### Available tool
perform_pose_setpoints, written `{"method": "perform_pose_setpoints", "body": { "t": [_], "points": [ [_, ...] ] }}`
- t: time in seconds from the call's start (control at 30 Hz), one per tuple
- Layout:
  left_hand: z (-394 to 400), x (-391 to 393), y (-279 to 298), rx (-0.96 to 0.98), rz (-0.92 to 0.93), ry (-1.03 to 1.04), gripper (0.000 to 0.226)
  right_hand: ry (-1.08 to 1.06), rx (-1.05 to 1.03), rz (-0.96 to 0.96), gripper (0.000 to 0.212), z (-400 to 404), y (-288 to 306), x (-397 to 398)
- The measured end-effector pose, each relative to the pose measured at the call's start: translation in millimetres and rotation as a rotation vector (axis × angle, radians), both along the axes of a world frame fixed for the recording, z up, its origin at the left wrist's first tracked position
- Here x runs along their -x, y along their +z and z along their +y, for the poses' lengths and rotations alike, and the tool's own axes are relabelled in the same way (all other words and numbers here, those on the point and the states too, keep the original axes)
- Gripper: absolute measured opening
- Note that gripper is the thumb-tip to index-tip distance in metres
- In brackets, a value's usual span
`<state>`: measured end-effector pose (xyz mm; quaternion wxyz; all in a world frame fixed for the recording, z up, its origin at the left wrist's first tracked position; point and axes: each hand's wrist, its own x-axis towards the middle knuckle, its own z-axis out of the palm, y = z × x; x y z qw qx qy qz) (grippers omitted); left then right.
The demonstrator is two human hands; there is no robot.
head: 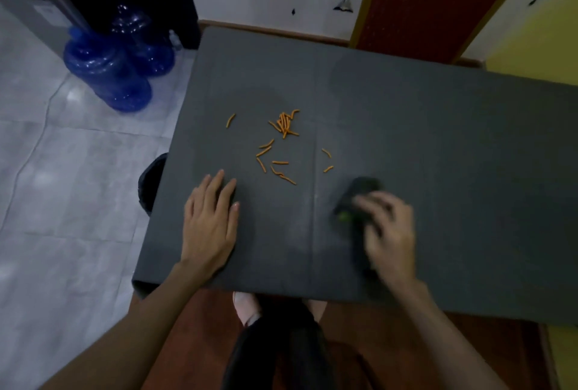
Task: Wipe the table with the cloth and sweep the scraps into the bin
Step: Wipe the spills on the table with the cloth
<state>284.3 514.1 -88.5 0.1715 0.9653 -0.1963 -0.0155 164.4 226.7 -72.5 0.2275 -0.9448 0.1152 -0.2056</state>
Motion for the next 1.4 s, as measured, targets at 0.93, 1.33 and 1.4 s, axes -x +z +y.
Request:
{"method": "perform_pose_setpoints", "body": {
  "t": [0.93, 1.33, 1.4],
  "points": [
    [-8.6, -46.4, -7.7, -0.073, -0.008, 0.176, 0.047, -0.304, -0.079, 0.181, 0.033, -6.1, -4.4, -247.6],
    [-7.5, -75.6, -0.9, -0.072, 0.082, 0.136, 0.054, 0.17, -0.009, 0.078, 0.037, 44.7, 3.7, -203.1],
    [-2.9, -81.1, -1.6, -0.082, 0.084, 0.099, 0.053, -0.114, -0.029, 0.058, 0.041, 39.4, 4.2, -184.7]
  ]
}}
